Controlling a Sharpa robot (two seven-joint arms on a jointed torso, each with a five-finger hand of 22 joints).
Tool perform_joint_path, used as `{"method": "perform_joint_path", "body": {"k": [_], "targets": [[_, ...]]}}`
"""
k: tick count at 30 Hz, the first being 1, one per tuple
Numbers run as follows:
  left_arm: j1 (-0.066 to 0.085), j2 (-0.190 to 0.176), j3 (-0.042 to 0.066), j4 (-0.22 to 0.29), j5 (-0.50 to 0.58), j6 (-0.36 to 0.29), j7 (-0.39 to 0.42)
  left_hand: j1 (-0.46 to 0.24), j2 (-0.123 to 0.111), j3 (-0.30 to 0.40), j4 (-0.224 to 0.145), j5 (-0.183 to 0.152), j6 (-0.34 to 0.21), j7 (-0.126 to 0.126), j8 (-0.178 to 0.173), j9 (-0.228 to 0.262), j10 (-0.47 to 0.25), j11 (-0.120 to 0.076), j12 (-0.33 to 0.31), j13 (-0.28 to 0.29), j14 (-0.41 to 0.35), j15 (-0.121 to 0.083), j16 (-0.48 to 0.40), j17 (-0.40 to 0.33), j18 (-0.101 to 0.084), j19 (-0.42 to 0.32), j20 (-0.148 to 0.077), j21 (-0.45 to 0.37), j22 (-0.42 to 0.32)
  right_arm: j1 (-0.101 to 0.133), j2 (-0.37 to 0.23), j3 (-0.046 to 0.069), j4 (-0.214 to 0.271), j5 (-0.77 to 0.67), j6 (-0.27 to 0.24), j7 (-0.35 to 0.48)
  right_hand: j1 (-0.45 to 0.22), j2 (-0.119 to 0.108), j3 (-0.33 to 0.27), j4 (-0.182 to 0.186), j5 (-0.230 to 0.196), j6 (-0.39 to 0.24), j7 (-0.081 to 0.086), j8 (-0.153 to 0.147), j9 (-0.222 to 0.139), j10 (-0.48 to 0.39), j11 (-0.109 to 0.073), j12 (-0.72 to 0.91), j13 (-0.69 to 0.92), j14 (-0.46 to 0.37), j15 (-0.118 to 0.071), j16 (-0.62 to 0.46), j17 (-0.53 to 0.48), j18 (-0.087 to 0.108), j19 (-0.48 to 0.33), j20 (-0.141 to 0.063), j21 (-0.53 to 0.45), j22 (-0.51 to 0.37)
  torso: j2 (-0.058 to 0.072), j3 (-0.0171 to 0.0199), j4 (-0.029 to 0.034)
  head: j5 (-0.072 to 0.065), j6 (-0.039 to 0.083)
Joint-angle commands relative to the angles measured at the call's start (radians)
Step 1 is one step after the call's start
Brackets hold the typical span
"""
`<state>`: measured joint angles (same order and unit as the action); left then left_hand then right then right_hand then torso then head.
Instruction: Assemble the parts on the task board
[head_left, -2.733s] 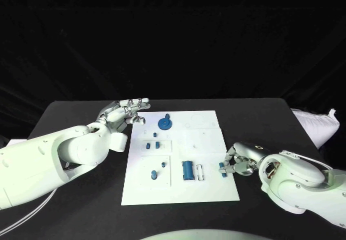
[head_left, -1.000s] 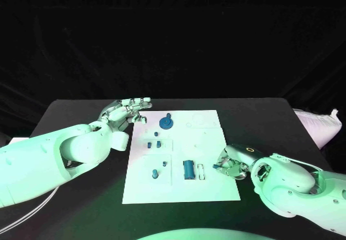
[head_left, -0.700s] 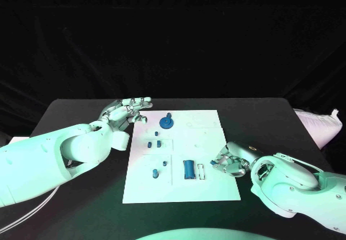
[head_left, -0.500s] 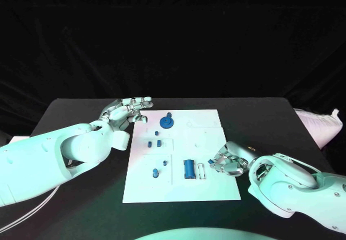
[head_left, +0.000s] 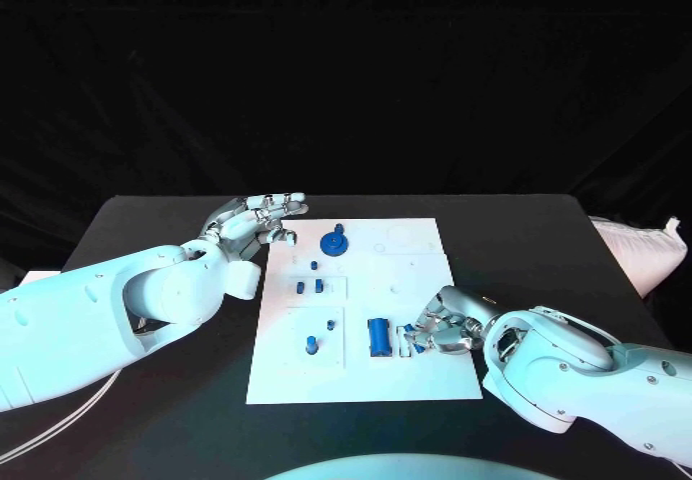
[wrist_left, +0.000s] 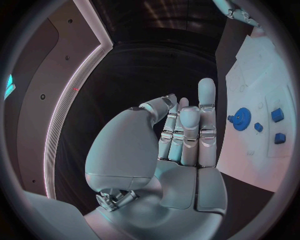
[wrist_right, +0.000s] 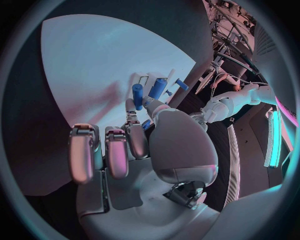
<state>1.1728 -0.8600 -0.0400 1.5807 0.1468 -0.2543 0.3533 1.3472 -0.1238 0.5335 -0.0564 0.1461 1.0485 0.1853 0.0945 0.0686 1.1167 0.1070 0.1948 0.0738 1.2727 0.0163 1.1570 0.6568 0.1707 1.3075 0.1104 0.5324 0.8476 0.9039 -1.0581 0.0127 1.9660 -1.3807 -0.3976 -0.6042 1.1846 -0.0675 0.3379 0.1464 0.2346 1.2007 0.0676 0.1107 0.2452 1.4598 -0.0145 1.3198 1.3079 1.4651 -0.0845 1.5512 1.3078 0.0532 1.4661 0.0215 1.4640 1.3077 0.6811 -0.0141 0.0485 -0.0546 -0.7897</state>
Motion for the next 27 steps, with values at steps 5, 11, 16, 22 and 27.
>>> {"method": "perform_joint_path", "body": {"k": [5, 11, 16, 22, 27], "targets": [[0.0, 0.001, 0.001, 0.004, 0.003, 0.021, 0.002, 0.0, 0.01, -0.007, 0.0, -0.005, -0.009, -0.001, 0.005, -0.001, -0.009, 0.001, 0.006, -0.002, -0.006, -0.001, 0.002, -0.005, 0.01, -0.008, -0.002, -0.007, -0.002, -0.001, 0.015, 0.0, -0.011, -0.007, 0.071, -0.011, -0.01, 0.001, -0.01, 0.001, 0.009, 0.027, -0.019, 0.005, 0.005, 0.056, -0.013, 0.007, 0.14, 0.1, -0.007, 0.004, 0.237, -0.017, 0.047, -0.005, 0.004, 0.115, 0.0, 0.0005, -0.0009, 0.002, -0.002], [0.0, 0.002, 0.001, 0.004, 0.003, 0.022, 0.001, 0.0, 0.01, -0.007, 0.0, -0.005, -0.009, -0.001, 0.005, -0.001, -0.009, 0.001, 0.006, -0.002, -0.006, -0.001, 0.002, -0.005, 0.01, -0.008, -0.002, -0.007, -0.002, -0.001, 0.026, 0.0, -0.018, -0.019, 0.075, -0.012, -0.011, 0.002, -0.014, 0.001, 0.012, 0.03, -0.021, 0.007, 0.007, 0.056, -0.015, 0.008, 0.141, 0.1, -0.008, 0.004, 0.237, -0.017, 0.047, -0.006, 0.003, 0.115, 0.001, 0.0006, -0.0002, 0.003, -0.003], [0.0, 0.002, 0.001, 0.004, 0.003, 0.023, 0.0, 0.0, 0.01, -0.007, 0.0, -0.005, -0.009, -0.001, 0.005, -0.001, -0.009, 0.001, 0.006, -0.002, -0.006, -0.001, 0.002, -0.005, 0.01, -0.008, -0.002, -0.007, -0.002, -0.002, 0.032, 0.0, -0.024, -0.029, 0.074, -0.013, -0.017, 0.004, -0.022, 0.005, 0.014, 0.034, -0.023, 0.01, 0.012, 0.056, -0.016, 0.002, 0.139, 0.1, -0.009, 0.004, 0.237, -0.017, 0.047, -0.008, 0.003, 0.114, 0.001, 0.0007, -0.0006, 0.003, -0.002], [0.0, 0.002, 0.001, 0.004, 0.003, 0.023, -0.001, 0.0, 0.01, -0.007, 0.0, -0.005, -0.009, -0.001, 0.005, -0.001, -0.009, 0.001, 0.006, -0.002, -0.006, -0.001, 0.002, -0.005, 0.01, -0.008, -0.002, -0.007, -0.002, -0.002, 0.037, 0.0, -0.027, -0.035, 0.077, -0.012, -0.032, 0.013, -0.037, 0.017, 0.015, 0.044, -0.028, 0.018, 0.024, 0.057, -0.021, -0.004, 0.136, 0.1, -0.013, 0.003, 0.235, -0.017, 0.047, -0.012, 0.003, 0.114, 0.001, 0.0003, -0.0004, 0.004, -0.002], [0.0, 0.001, 0.001, 0.005, 0.003, 0.024, -0.003, -0.001, 0.01, -0.008, 0.0, -0.005, -0.01, -0.001, 0.004, -0.001, -0.011, 0.001, 0.007, -0.002, -0.007, -0.001, 0.002, -0.007, 0.01, -0.009, -0.002, -0.007, -0.002, -0.001, 0.039, 0.0, -0.029, -0.039, 0.083, -0.012, -0.047, 0.025, -0.053, 0.029, 0.016, 0.065, -0.04, 0.036, 0.043, 0.065, -0.03, 0.017, 0.147, 0.1, -0.02, 0.002, 0.234, -0.017, 0.047, -0.018, 0.003, 0.114, 0.0, 0.0003, -0.0006, 0.005, -0.002]]}}
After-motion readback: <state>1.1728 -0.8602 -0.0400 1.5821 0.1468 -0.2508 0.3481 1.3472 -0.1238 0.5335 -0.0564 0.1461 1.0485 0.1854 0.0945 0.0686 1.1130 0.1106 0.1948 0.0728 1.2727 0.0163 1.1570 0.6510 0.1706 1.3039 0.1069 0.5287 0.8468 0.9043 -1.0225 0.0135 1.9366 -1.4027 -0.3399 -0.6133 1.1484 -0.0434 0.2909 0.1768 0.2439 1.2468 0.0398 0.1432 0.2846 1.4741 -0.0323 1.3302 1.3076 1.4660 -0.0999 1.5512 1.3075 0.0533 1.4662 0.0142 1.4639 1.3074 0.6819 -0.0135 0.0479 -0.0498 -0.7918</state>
